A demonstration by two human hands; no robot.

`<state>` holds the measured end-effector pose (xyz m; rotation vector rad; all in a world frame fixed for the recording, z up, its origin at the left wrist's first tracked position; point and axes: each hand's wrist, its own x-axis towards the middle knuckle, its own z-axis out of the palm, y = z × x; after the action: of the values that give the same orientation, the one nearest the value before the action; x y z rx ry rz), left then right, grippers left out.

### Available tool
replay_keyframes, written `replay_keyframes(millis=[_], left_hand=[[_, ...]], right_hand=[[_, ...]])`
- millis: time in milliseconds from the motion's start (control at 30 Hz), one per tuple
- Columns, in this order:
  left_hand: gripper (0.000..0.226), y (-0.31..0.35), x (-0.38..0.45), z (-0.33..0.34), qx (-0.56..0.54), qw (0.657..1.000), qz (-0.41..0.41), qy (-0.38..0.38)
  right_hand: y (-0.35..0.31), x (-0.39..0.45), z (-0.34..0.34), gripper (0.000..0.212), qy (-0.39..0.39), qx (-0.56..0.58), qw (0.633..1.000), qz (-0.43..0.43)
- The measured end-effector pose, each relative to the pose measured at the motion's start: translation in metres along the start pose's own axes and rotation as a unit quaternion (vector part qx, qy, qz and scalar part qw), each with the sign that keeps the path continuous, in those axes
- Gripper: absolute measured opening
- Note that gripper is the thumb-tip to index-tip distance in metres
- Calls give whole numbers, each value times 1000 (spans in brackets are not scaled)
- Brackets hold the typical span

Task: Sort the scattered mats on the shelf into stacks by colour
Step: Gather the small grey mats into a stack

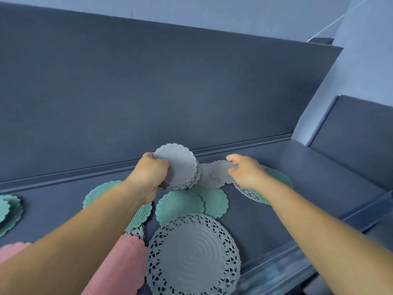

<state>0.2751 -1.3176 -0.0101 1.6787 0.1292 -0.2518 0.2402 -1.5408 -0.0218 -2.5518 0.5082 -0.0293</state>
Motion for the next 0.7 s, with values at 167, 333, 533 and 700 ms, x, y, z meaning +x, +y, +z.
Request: replay_keyframes(millis=[167,333,533,700], left_hand=[[41,-3,0,2,-15,999,-9,39],[28,-3,-6,4,-47,997,-21,61],[27,-4,-10,1,-66,994,-16,86],[26,-2,-12,-6,-76,992,-18,100]], right_hand=[[7,14,-5,64,-32,-71,997,-14],[6,24,-11,66,-31,-9,999,-3],[-3,33,-10,36,-30,205,978,-18],[-16,29,-4,50,-64,161,984,-42]])
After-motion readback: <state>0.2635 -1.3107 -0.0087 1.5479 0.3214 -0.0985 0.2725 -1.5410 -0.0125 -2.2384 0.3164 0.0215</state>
